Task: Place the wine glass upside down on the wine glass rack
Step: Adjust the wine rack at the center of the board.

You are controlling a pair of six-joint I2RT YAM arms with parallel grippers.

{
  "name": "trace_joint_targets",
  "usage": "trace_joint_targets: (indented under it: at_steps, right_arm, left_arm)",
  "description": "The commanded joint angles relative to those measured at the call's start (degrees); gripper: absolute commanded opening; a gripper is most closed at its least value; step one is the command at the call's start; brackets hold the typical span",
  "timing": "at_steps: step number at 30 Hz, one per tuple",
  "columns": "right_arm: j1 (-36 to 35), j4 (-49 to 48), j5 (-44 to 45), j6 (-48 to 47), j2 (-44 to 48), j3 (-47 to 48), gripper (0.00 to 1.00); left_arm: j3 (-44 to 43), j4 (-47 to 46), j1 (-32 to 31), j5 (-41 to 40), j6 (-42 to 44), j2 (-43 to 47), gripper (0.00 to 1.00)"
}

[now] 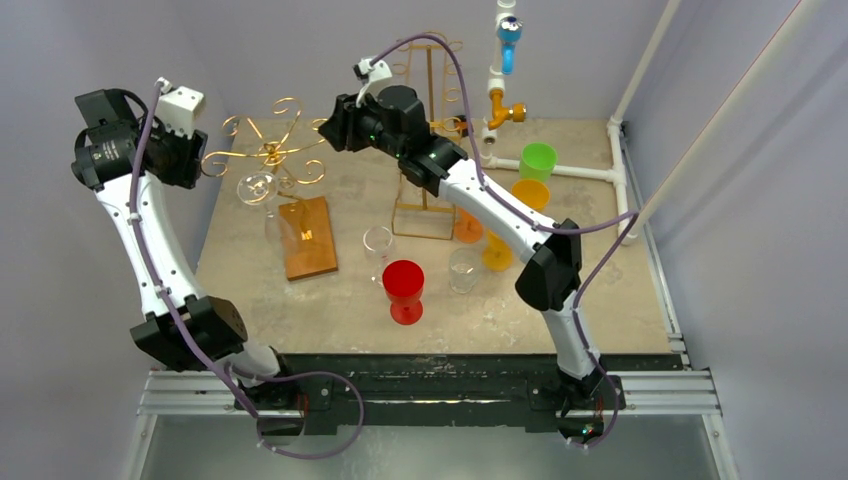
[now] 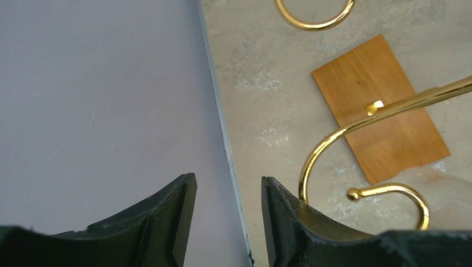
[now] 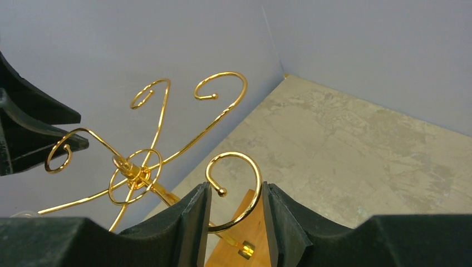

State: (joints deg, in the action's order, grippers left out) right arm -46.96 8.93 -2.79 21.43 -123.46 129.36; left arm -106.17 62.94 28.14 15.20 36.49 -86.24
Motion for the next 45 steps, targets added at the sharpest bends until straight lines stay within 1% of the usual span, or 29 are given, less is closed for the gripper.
trace_joint_targets:
  at_steps: [1,7,9,12,16,19,22,27,33,40,45]
  right_arm:
    - [-0.09,-3.87,-1.87,-0.22,4.29,-2.03,0.46]
    - [-0.04,-4.88,-2.24,-0.51,4.77,-3.24,0.43]
    - [-0.06,-5.41,-2.47,-0.43,4.94,-3.85,0.40]
    - [-0.04,-5.95,-2.69,-0.19,5.12,-4.42,0.37]
    - [-0.06,-6.38,-2.91,0.29,5.59,-5.31,0.34]
    - [-0.06,-7.24,-3.08,0.85,6.25,-6.53,0.30]
    - [-0.05,-6.94,-2.63,1.73,6.48,-6.83,0.26]
    - [-0.43,-7.70,-2.27,3.10,7.64,-9.10,0.25]
    - [-2.93,-8.62,1.93,3.19,10.44,-13.45,0.24]
    - [-4.40,-8.65,6.95,4.41,13.11,-17.78,0.21]
    - [-5.85,-7.36,9.94,4.81,13.10,-18.80,0.21]
  left_arm:
    - [-7.75,6.62,0.33,3.68,-4.58,0.33,0.50]
    - [-8.31,8.45,0.62,2.88,-5.79,1.49,0.51]
    - [-7.23,9.16,0.62,3.33,-5.58,2.67,0.51]
    - [-4.53,7.04,0.65,3.94,-6.32,4.04,0.51]
    - [-6.05,8.03,0.65,6.03,-6.93,2.76,0.50]
    - [-6.02,6.44,0.61,7.63,-8.28,2.47,0.50]
    - [-5.93,4.13,0.59,7.76,-10.48,0.88,0.47]
    - [-6.07,-0.09,0.55,7.20,-13.01,-1.47,0.44]
    - [-6.33,-2.98,0.59,6.41,-13.30,-4.07,0.42]
    - [-5.16,-5.57,0.51,6.81,-13.10,-4.17,0.42]
    - [-7.73,-5.60,0.51,6.62,-13.13,-5.24,0.42]
